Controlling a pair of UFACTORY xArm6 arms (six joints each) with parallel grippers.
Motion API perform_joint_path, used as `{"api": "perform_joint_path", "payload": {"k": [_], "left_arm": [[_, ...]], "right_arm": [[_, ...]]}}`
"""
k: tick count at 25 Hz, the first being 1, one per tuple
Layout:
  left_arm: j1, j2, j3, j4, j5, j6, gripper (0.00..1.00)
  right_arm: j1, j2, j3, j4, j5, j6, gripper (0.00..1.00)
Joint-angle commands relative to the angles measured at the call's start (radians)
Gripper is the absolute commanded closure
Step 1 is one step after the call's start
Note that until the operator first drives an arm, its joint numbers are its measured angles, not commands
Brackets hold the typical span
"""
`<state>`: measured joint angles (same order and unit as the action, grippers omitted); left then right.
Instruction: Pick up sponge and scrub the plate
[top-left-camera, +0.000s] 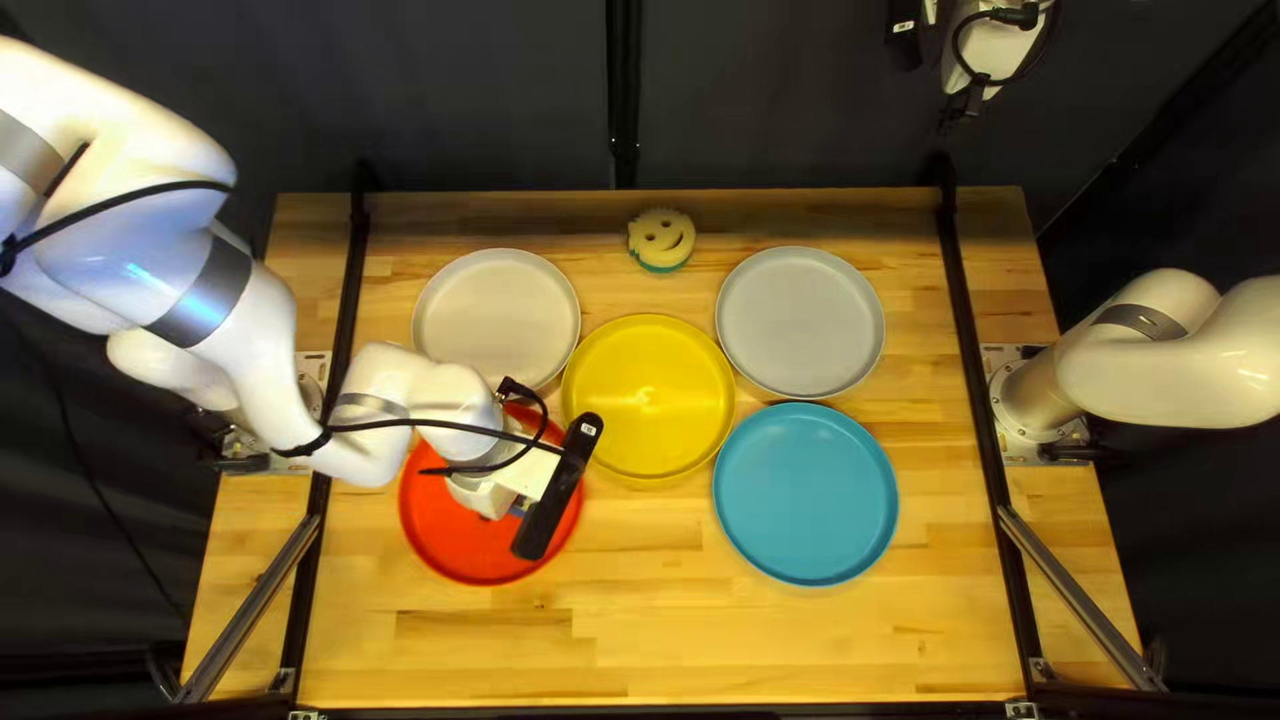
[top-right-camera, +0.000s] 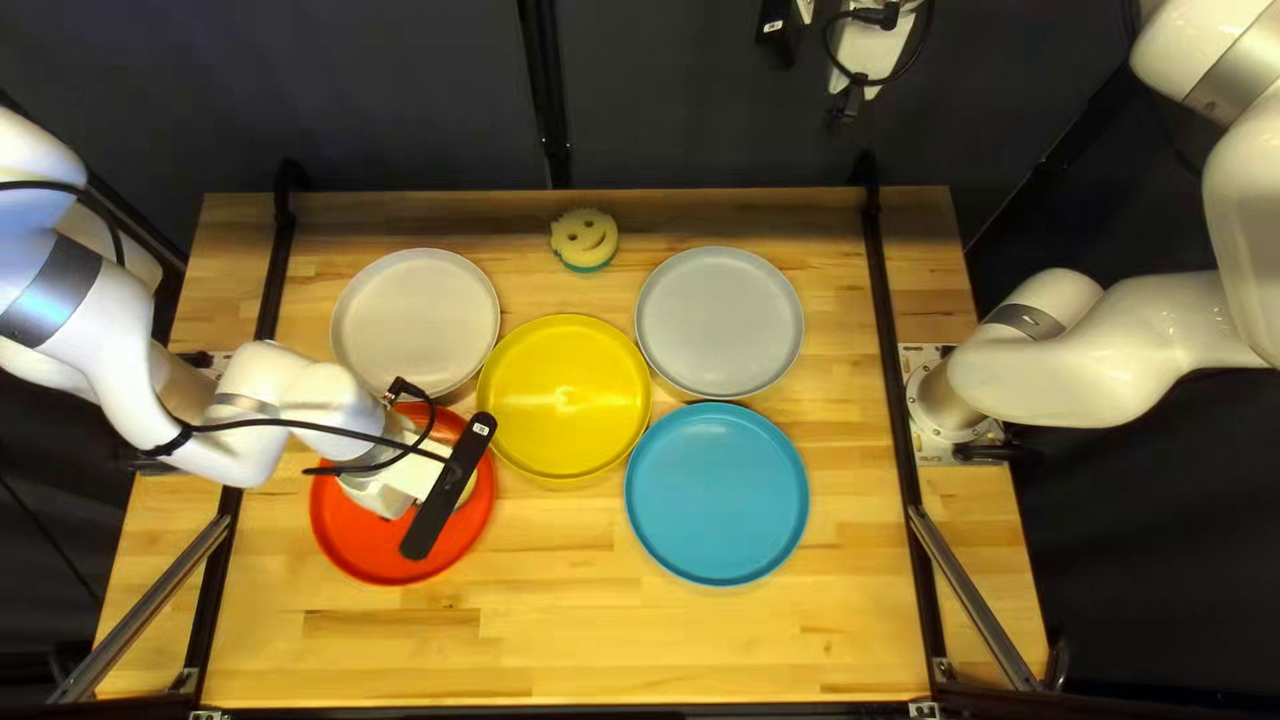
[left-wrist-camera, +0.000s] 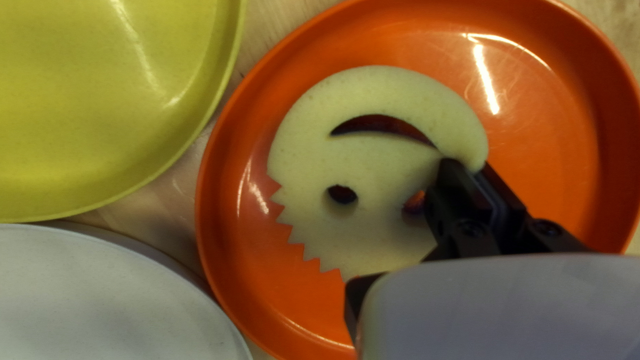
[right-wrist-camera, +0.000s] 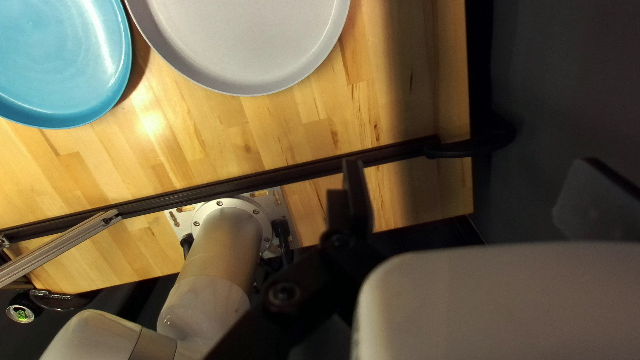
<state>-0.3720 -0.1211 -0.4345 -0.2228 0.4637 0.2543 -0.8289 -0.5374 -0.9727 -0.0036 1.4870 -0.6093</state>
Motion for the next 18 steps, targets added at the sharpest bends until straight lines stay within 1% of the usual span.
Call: {"api": "perform_joint_path", "payload": {"k": [1, 4, 5, 7, 11, 14, 18], "left_arm": [[-0.048, -0.017, 0.015, -0.01, 0.0, -0.044, 1.0], [-0.086, -0.028, 0.021, -0.012, 0.003, -0.084, 1.0], [-0.116, -0.037, 0.022, -0.009, 0.009, -0.121, 1.0], [-0.141, -0.047, 0.022, -0.005, 0.014, -0.155, 1.0], [-0.199, -0.043, 0.012, 0.009, 0.012, -0.233, 1.0], [-0.223, -0.057, 0.019, 0.023, 0.022, -0.275, 1.0], [-0.22, -0.078, 0.062, 0.004, 0.0, -0.268, 1.0]], "right_arm": [[0.0, 0.0, 0.0, 0.0, 0.0, 0.0, 0.0], [0.0, 0.0, 0.0, 0.0, 0.0, 0.0, 0.0], [0.0, 0.0, 0.0, 0.0, 0.0, 0.0, 0.0], [0.0, 0.0, 0.0, 0.0, 0.0, 0.0, 0.0], [0.0, 0.0, 0.0, 0.0, 0.0, 0.0, 0.0], [0.0, 0.0, 0.0, 0.0, 0.0, 0.0, 0.0], [0.0, 0.0, 0.0, 0.0, 0.0, 0.0, 0.0]]}}
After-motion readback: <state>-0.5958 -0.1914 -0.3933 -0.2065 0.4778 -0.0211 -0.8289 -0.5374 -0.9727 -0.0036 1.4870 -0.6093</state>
